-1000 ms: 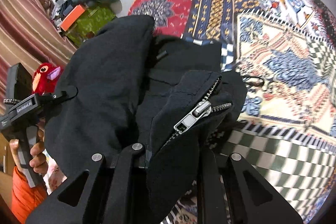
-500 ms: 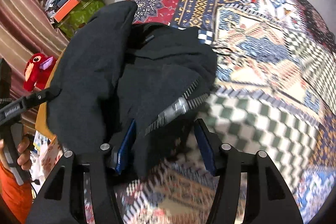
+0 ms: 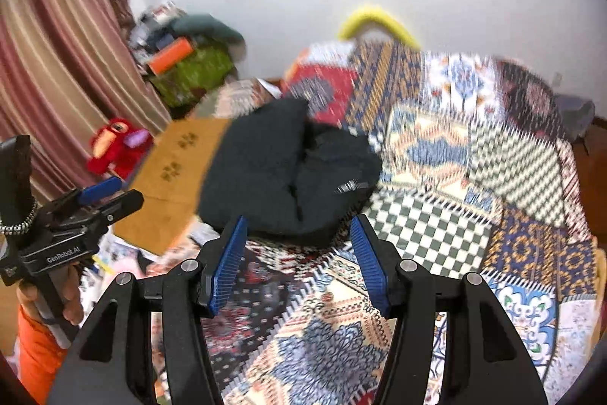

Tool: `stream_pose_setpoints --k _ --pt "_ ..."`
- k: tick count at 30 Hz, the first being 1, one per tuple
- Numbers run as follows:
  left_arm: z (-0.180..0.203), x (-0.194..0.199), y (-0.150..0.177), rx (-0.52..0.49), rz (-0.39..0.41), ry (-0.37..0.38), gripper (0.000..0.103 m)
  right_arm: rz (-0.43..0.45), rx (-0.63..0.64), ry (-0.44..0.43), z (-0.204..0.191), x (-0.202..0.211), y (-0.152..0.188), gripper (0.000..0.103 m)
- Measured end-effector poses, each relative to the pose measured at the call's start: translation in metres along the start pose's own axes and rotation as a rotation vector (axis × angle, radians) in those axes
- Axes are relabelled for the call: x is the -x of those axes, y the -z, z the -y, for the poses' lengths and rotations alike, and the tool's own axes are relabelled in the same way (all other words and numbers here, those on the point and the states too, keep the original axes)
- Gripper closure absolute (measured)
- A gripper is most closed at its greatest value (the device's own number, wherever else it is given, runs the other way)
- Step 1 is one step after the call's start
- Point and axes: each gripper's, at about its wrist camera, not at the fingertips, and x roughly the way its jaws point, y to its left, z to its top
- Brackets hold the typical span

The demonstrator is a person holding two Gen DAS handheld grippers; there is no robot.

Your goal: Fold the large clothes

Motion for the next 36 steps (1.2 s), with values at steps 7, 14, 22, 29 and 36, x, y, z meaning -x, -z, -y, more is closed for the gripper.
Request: stream_pose_setpoints --k 7,14,22,29,36 --pt "0.036 0.127 0.004 -0.041 0.264 -0.042 0.026 0.242 0.073 -0.076 -0.046 0.106 0.010 0.050" --pt "0.060 0.226 0.045 -0.030 0.511 -0.012 0.026 0.461 0.136 -0.141 -0.079 0.181 0.047 0.047" --pt "0.081 0.267 0.098 -0.026 0.686 -0.084 0.026 0.618 0.221 -0.088 -0.104 0.211 0.090 0.047" --pt "0.080 0.272 0.119 0.036 0.706 -0.093 0.007 0.706 0.224 -0.004 -0.115 0.219 0.110 0.019" --pt "0.080 0.269 0.131 0.065 0.684 -0.139 0.000 0.670 0.173 0.029 -0.112 0.217 0.107 0.004"
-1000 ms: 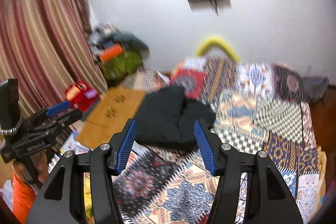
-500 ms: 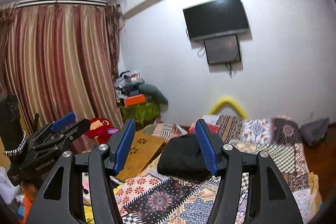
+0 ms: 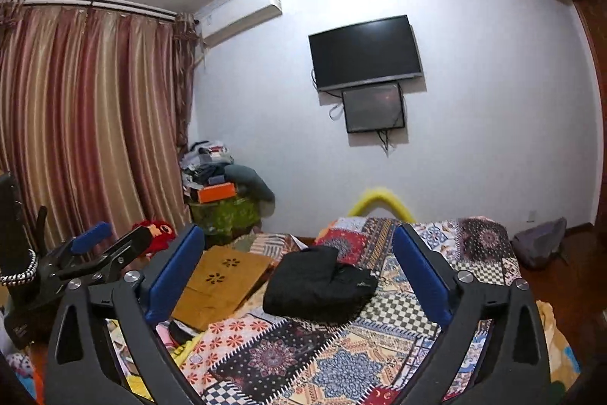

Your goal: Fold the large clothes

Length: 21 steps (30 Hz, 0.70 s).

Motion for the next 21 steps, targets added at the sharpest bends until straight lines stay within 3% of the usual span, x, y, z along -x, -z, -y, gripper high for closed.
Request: stream_pose_setpoints --k 21 --pt "0.011 0.008 0.010 -0.029 0.002 -0.027 0.000 -0.035 -0.007 0.004 0.009 0.008 0.009 0.004"
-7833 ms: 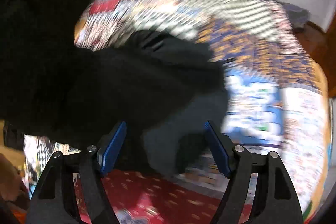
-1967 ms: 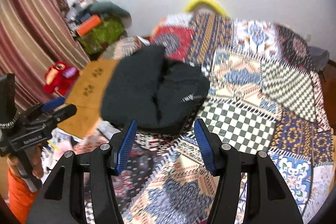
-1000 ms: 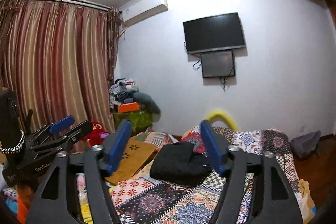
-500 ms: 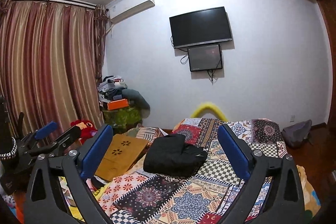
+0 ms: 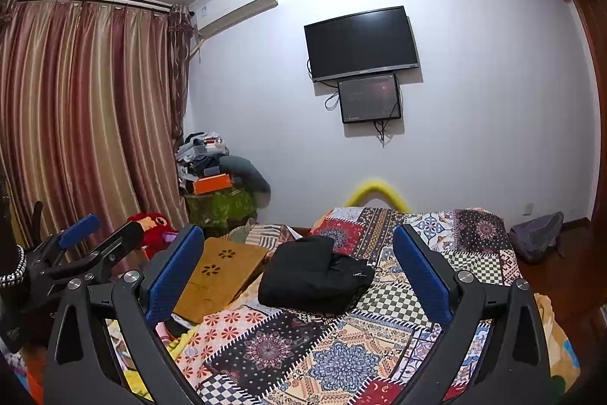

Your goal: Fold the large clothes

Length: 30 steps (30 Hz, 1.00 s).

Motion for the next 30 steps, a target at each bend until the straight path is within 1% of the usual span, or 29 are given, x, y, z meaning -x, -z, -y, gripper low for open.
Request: stream_pose_setpoints --k 13,21,30 --pt "0.0020 -0.0015 0.0026 -0.002 -0.006 -0.002 0.000 -0.009 -0.014 0.010 0.0028 0.0047 -0.0021 0.004" --pt "0.0031 -0.0028 0.0022 -0.003 -0.011 0.010 0.000 -0.014 -0.017 0.008 0.0029 0.0048 -0.0035 0.004" --pt "0.0031 -0.0054 0.0015 0.002 -0.019 0.028 0.000 -0.012 -0.011 0.024 0.0039 0.0053 -0.0036 0.004"
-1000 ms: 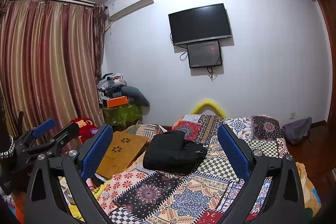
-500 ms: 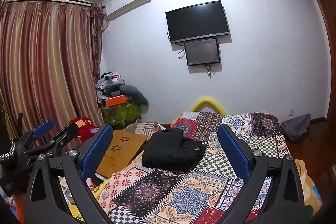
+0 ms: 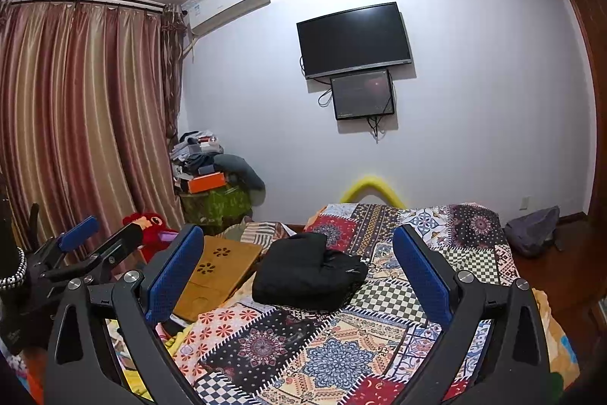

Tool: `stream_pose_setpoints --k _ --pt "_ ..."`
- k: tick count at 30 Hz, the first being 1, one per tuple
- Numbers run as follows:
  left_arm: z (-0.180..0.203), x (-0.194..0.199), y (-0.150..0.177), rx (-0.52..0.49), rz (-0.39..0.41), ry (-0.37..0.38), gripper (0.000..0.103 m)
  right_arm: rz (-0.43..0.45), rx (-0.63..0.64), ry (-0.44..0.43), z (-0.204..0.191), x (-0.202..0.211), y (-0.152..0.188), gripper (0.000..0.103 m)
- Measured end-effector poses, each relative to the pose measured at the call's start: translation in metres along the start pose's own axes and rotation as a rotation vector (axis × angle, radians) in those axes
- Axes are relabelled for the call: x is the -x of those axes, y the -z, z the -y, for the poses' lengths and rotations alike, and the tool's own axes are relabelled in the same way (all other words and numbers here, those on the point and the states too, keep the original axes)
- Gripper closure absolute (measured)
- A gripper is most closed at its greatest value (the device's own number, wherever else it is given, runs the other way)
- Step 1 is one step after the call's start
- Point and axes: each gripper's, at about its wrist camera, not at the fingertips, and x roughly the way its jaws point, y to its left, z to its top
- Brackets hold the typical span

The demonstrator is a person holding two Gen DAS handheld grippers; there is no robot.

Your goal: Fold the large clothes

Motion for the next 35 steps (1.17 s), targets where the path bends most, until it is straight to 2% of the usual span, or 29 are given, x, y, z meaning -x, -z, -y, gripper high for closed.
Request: stream_pose_setpoints --k 25,35 --pt "0.010 -0.011 0.004 -0.033 -0.034 0.063 0.000 -0.022 0.008 0.037 -0.002 -0.005 0.003 0.004" --pt "-0.002 -0.011 0.007 -0.002 -0.032 0.067 0.000 -0.042 0.010 0.036 -0.008 -0.013 0.005 0.003"
